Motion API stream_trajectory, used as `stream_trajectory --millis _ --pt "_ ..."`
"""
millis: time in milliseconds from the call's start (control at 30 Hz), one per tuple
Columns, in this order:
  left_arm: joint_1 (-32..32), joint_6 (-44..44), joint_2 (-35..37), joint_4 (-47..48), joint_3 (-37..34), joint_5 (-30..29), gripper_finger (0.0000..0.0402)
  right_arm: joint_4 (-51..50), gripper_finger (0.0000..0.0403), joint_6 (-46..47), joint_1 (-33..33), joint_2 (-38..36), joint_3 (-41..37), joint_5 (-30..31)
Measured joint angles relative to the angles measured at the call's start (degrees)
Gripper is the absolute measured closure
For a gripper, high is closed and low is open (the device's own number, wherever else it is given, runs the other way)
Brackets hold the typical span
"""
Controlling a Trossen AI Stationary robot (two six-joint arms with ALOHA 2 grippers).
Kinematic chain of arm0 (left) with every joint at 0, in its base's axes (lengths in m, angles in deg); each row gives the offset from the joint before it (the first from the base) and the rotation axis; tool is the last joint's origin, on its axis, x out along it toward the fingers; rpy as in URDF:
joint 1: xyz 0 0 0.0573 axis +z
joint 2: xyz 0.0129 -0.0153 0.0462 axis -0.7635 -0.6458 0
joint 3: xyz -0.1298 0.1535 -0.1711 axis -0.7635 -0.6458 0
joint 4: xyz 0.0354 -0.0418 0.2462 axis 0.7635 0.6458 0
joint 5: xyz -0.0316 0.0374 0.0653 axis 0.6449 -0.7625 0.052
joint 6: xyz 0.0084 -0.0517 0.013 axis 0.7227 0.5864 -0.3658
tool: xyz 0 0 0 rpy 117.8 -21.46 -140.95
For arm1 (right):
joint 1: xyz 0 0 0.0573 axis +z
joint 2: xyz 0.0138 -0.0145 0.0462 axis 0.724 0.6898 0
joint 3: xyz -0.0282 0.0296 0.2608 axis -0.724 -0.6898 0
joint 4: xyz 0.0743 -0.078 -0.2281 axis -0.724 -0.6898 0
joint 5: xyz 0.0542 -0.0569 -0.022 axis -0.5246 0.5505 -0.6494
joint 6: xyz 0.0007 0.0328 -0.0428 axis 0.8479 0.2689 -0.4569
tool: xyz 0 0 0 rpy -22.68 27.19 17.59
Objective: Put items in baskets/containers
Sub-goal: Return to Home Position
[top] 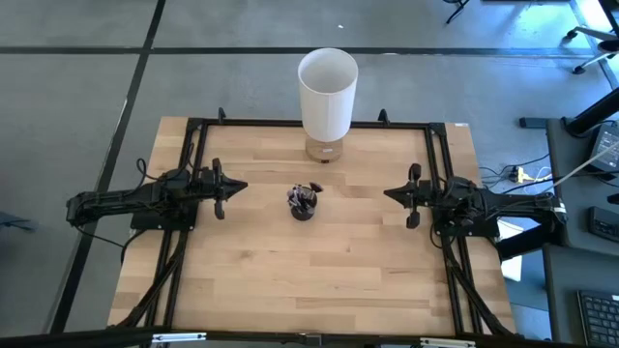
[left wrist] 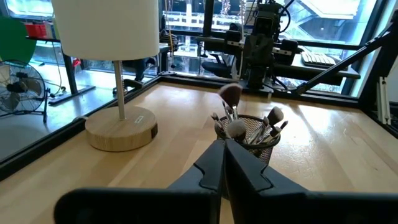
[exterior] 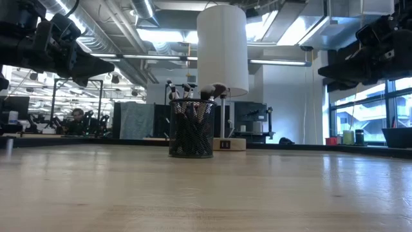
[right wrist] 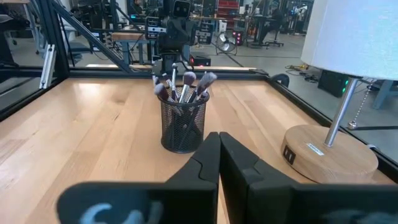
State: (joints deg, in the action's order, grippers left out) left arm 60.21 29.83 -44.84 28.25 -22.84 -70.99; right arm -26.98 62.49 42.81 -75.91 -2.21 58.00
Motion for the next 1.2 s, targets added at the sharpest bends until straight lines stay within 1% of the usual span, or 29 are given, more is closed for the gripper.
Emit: stream_trajectory --millis 1200 --pt "0.02 0.0 0.0 0.01 0.02 0.0 0.0393 0.0 0.0395 0.02 0.0 0.0 0.0 -0.02"
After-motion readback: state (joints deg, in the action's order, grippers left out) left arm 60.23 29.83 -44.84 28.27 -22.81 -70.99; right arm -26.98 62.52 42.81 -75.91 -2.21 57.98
